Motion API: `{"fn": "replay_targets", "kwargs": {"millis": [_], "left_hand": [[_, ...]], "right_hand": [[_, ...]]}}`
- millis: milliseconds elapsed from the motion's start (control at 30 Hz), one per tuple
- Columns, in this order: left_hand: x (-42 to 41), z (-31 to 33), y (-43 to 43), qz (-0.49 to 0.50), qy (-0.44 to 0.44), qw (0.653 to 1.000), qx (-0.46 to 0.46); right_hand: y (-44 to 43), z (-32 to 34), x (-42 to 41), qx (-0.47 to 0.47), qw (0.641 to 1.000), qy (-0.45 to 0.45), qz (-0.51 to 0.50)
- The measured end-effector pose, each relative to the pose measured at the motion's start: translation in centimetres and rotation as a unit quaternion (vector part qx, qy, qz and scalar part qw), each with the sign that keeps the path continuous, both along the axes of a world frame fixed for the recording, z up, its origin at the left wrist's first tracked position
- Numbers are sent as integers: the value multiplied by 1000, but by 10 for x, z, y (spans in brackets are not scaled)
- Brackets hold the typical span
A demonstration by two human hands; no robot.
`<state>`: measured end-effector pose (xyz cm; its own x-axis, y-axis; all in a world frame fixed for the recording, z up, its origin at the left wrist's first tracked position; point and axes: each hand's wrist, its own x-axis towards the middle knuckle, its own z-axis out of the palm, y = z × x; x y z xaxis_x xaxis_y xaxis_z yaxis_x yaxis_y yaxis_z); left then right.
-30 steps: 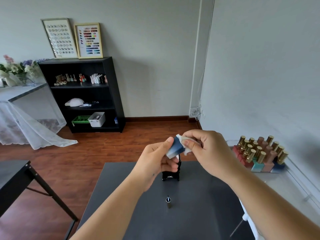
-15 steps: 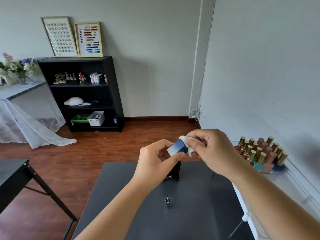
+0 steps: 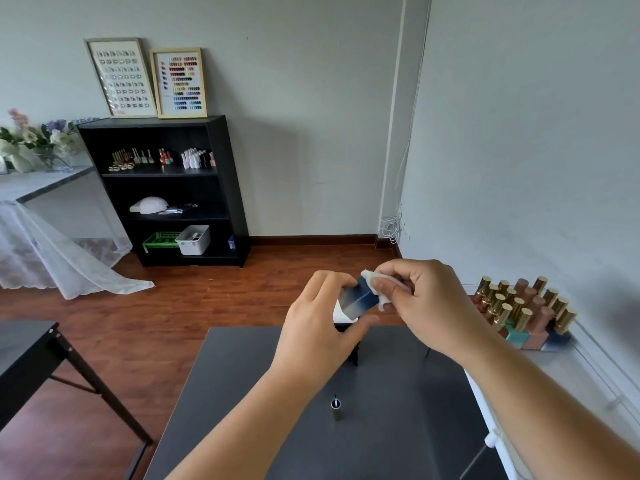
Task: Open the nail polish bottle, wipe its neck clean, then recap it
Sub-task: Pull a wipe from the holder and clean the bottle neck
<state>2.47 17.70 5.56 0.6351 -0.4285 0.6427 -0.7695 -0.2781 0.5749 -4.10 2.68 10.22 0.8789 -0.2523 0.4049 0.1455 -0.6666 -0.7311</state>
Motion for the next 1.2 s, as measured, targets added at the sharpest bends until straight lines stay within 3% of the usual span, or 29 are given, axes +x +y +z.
{"fn": "replay_targets", "kwargs": {"millis": [100,167,200,233,300,367,400,433,533,667,867,933,1033,1133,1200], "left_hand": [[0,0,0,10,-59,998,-2],[2,5,2,-32,35,999,-12],[4,9,3,-72,123,990,-20],[6,13,6,-134,230,963,-37],[8,16,10,-264,419,864,-88],[7,16,13,-330,503,790,-119],[6,15,12,-337,508,782,-127],[4,14,11,-330,499,790,-135],[2,12,6,-249,429,855,-152],[-3,11,-1,-102,319,934,-127],[-5,14,-3,-2,202,978,-56],[-2,15,-1,-4,188,982,-32],[4,18,2,-31,211,977,-27],[6,21,4,-69,245,966,-50],[5,21,4,-83,250,963,-62]], "right_hand": [[0,0,-1,-5,1000,3,7],[-1,2,-3,-22,1000,3,13],[-2,3,-4,-30,999,1,21],[-3,5,-5,-34,999,1,33],[-3,10,-7,-36,997,1,68],[-3,16,-8,-42,994,-9,96],[-3,18,-7,-41,994,-18,98],[-2,19,-6,-34,995,-29,89],[2,16,-3,-19,997,-72,32],[12,5,1,-95,987,-125,-38],[17,-6,6,-171,969,-147,-97],[14,-4,6,-116,982,-115,-96],[6,4,9,51,995,-46,-68],[5,4,11,286,958,-37,-10],[7,2,11,363,930,-50,14]]}}
